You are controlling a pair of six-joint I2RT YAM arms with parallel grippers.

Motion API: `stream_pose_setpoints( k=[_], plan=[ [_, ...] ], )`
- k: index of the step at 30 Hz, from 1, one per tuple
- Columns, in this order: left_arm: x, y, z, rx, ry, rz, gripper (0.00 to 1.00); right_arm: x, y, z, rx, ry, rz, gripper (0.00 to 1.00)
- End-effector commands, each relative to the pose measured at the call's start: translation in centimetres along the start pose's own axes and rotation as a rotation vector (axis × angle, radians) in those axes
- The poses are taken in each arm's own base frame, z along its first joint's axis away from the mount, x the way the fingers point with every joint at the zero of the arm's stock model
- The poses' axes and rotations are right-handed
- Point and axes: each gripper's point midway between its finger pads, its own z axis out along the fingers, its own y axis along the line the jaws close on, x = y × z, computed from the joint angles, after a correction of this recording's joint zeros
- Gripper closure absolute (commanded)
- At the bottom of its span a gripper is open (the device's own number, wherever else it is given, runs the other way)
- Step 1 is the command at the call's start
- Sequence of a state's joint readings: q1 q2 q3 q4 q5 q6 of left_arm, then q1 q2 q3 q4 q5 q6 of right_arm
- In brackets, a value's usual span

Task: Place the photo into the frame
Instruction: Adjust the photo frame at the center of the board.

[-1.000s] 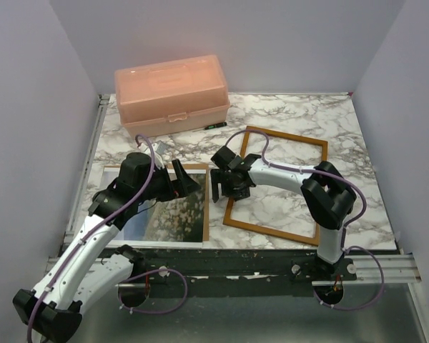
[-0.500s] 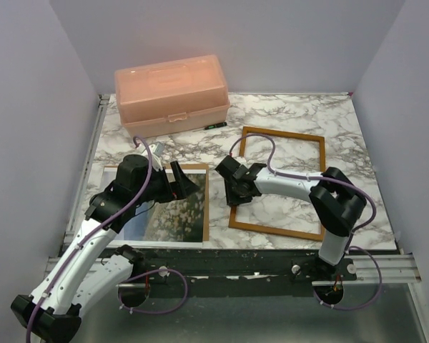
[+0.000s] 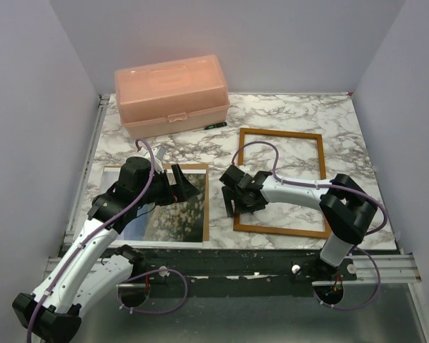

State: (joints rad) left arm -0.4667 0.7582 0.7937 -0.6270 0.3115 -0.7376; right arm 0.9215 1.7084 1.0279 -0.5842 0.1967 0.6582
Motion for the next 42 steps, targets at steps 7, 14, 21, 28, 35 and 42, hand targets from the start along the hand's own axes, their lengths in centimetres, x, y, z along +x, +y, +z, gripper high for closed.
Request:
stream_pose_setpoints(
  k=[7,14,21,28,35,42],
  plan=[
    [0.8,0.0,0.0,0.020,0.029,0.002,0.11,-3.3,-1.1,2.4,0.067,0.010,0.094,0.20],
    [1.2,0.4,-0.1,0.013,0.029,0.002,0.11,-4.6,-0.2,3.4,0.020,0.034,0.074,0.36],
    [1.7,0.8,0.1,0.008,0.041,-0.008,0.11,-2.5,-0.4,3.2,-0.007,0.076,0.093,0.51],
    [1.7,0.8,0.2,0.008,0.044,-0.016,0.11,1.4,-0.4,2.6,-0.050,0.120,0.081,0.75],
    [1.9,0.9,0.4,0.010,0.059,-0.019,0.11,2.1,-0.6,2.1,-0.047,0.112,0.095,0.40],
    [2.7,1.3,0.3,0.005,0.073,-0.029,0.11,-0.3,0.0,2.6,-0.068,0.096,0.117,0.24]
  ],
)
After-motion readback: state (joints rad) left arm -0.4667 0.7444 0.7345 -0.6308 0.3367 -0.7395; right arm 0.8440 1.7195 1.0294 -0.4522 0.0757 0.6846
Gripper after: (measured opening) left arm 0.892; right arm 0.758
